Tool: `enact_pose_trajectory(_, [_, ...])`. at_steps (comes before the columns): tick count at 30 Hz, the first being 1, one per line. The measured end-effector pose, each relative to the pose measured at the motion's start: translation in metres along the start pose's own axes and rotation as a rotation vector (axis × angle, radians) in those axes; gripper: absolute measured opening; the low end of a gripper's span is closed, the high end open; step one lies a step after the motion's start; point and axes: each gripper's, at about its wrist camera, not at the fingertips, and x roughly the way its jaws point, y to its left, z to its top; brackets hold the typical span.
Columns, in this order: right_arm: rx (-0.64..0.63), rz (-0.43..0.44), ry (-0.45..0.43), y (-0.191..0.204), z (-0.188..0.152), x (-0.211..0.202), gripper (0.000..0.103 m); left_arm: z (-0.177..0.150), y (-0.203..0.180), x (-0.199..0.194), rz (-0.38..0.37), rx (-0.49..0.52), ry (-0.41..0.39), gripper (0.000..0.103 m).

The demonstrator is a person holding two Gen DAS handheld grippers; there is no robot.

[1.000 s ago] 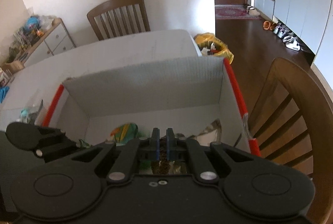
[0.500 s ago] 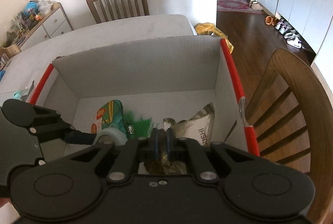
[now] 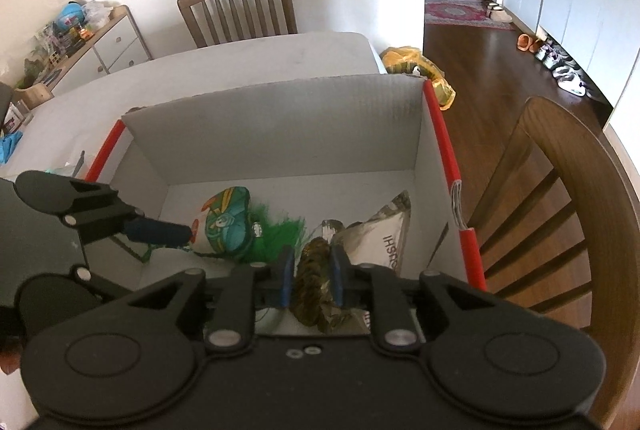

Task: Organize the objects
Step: 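Carry the bracelet and tape dispenser into the shoebox and release them, then withdraw both grippers from the shoebox back over the table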

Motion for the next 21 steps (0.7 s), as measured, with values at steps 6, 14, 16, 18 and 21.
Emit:
enact_pose_trajectory(6, [-0.016, 0.002, -0.012, 0.004, -0.001, -0.013, 0.028, -0.005, 0.005, -0.018, 0.016, -0.042, -0.054, 0.064])
enact_pose_trajectory(14, [-0.047, 0.045, -0.029, 0.013, -0.002, -0.033, 0.04, -0.017, 0.015, -0.042, 0.027, -0.103, -0.128, 0.065])
enact_pose_trajectory(16, [-0.054, 0.048, -0.036, 0.017, -0.002, -0.038, 0.044, -0.021, 0.018, -0.051, 0.034, -0.114, -0.146, 0.067])
enact_pose_trajectory(18, [-0.058, 0.051, -0.045, 0.021, -0.003, -0.042, 0.05, -0.024, 0.019, -0.059, 0.035, -0.126, -0.166, 0.067])
enact_pose_trajectory(21, [-0.062, 0.055, -0.06, 0.026, -0.003, -0.049, 0.057, -0.031, 0.024, -0.069, 0.032, -0.158, -0.199, 0.067])
